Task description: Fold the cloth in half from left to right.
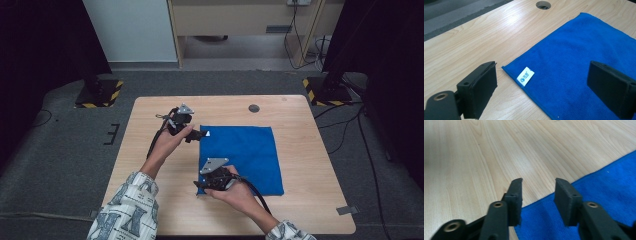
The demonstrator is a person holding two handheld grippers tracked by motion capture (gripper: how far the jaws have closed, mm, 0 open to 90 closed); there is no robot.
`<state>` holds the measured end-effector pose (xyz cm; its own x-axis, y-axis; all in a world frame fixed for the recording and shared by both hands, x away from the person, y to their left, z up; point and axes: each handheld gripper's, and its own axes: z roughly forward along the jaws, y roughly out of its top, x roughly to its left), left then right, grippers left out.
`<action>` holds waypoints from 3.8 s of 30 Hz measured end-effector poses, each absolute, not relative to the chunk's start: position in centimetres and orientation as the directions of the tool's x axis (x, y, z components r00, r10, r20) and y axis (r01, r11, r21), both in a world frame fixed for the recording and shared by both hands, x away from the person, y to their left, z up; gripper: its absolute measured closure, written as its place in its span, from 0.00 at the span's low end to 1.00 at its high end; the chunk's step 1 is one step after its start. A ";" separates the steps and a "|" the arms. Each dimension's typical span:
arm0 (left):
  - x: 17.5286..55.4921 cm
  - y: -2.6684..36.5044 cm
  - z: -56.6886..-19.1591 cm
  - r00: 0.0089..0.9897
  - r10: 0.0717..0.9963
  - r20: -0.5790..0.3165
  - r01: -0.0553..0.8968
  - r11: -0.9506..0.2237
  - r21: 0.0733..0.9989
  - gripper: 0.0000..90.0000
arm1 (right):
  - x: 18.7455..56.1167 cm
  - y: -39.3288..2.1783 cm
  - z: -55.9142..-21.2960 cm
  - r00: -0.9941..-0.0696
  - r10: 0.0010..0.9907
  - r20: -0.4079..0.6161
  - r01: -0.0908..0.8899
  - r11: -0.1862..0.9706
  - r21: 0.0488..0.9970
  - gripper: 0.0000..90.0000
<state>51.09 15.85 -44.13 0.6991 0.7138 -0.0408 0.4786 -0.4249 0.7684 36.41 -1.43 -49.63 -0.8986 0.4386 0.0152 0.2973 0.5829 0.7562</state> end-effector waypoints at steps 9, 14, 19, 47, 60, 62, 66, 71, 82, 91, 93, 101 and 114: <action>51.3 15.8 -44.2 0.706 0.707 -0.048 0.477 -0.424 0.770 0.10 | 35.7 -1.2 -50.4 -0.902 0.432 0.000 0.289 0.604 0.743 0.78; 51.4 15.8 -44.5 0.703 0.710 -0.047 0.485 -0.430 0.762 0.10 | 35.3 -1.1 -51.2 -0.895 0.446 0.008 0.308 0.605 0.734 0.53; 51.6 15.6 -44.8 0.699 0.713 -0.048 0.491 -0.430 0.757 0.10 | 35.1 -0.8 -51.9 -0.896 0.445 -0.004 0.310 0.631 0.711 0.44; 54.4 15.8 -47.6 0.666 0.739 -0.099 0.563 -0.411 0.717 0.16 | 35.4 -0.7 -52.4 -0.861 0.505 0.060 0.381 0.562 0.734 0.96; 56.0 16.3 -50.3 0.613 0.789 -0.045 0.596 -0.425 0.681 0.34 | 35.0 0.4 -52.1 -0.880 0.468 0.075 0.362 0.562 0.744 0.96; 56.2 16.4 -50.5 0.610 0.792 -0.036 0.596 -0.429 0.679 0.35 | 34.8 0.5 -52.1 -0.885 0.461 0.070 0.355 0.568 0.743 0.96; 56.4 16.5 -51.1 0.598 0.801 -0.027 0.609 -0.432 0.666 0.41 | 34.6 0.6 -52.0 -0.888 0.455 0.069 0.351 0.571 0.742 0.96; 56.7 16.5 -51.8 0.598 0.801 -0.029 0.619 -0.439 0.651 0.41 | 34.5 0.5 -51.9 -0.893 0.446 0.061 0.340 0.578 0.742 0.96; 56.9 16.4 -52.4 0.600 0.800 -0.013 0.616 -0.452 0.646 0.39 | 34.4 0.4 -52.2 -0.894 0.443 0.065 0.342 0.582 0.738 0.96; 55.7 15.9 -52.5 0.617 0.786 -0.018 0.587 -0.445 0.676 0.65 | 34.2 0.5 -52.3 -0.901 0.433 0.042 0.323 0.600 0.732 0.96; 55.6 15.8 -52.5 0.629 0.777 -0.019 0.582 -0.454 0.675 0.73 | 34.2 0.5 -52.2 -0.901 0.432 0.040 0.320 0.600 0.733 0.96; 55.5 15.5 -52.4 0.626 0.777 -0.057 0.599 -0.433 0.674 0.96 | 34.1 0.4 -52.0 -0.903 0.427 0.040 0.316 0.597 0.737 0.96; 55.3 15.4 -51.5 0.623 0.780 -0.060 0.596 -0.423 0.683 0.98 | 33.8 0.0 -51.6 -0.903 0.429 0.030 0.307 0.594 0.744 0.96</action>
<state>55.34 15.44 -51.46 0.6229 0.7799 -0.0604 0.5959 -0.4231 0.6825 33.79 0.00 -51.62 -0.9030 0.4286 0.0300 0.3066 0.5938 0.7439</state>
